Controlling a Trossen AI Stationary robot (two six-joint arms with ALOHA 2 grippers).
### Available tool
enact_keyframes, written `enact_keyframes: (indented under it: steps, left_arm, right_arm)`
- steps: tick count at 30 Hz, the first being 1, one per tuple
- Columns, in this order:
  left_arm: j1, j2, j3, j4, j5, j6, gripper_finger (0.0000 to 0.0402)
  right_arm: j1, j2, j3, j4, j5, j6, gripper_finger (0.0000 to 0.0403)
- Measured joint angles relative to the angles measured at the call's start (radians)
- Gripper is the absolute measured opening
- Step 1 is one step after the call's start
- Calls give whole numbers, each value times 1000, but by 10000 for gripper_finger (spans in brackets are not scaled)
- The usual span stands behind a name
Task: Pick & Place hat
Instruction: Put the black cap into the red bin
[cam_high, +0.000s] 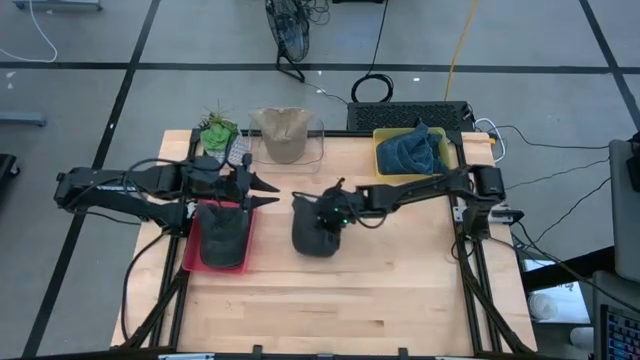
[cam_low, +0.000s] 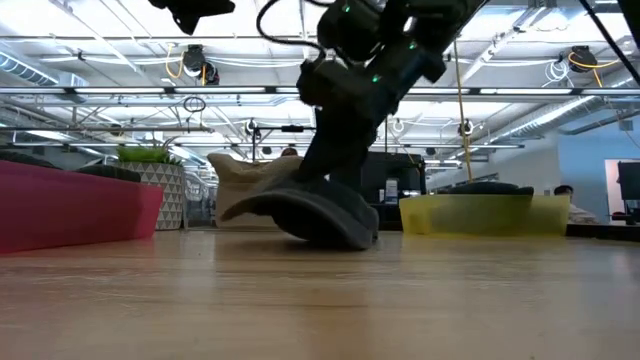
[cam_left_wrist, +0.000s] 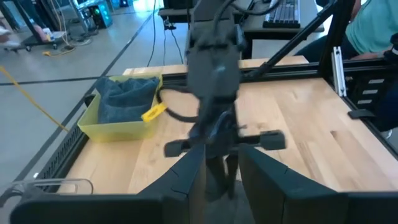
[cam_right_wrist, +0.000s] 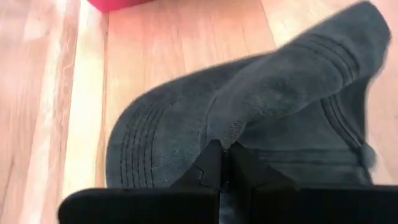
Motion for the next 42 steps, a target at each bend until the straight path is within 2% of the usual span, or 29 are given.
enact_keyframes:
  steps: [9, 13, 17, 24, 27, 30, 35, 38, 42]
  left_arm:
    - [0, 13, 0, -4, 0, 19, 108]
    - [0, 34, 0, -3, 0, 19, 108]
    - [0, 64, 0, 0, -1, 24, 108]
    - [0, 120, 0, 6, -4, 45, 108]
    - [0, 127, 0, 5, -33, 45, 108]
    - [0, 135, 0, 10, -51, 44, 108]
    - [-6, 169, 0, 13, -50, 38, 108]
    - [-10, 227, 0, 17, -44, 30, 108]
    - [-19, 325, 0, 76, -15, 36, 108]
  right_arm:
    - [-29, 90, 2, 258, -40, -76, 0]
    - [-29, 105, 2, 254, -38, -160, 9]
    - [-28, 105, -9, 248, -39, -219, 42]
    - [-28, 66, -46, 268, -35, -305, 136]
    - [-31, 5, -70, 271, -10, -311, 163]
    - [-31, -95, -127, 239, 23, -313, 174]
    - [-8, -329, -314, 241, 186, -309, 167]
    - [11, -465, -479, 362, 248, -278, 158]
    - [34, -574, -733, 716, 251, -212, 147]
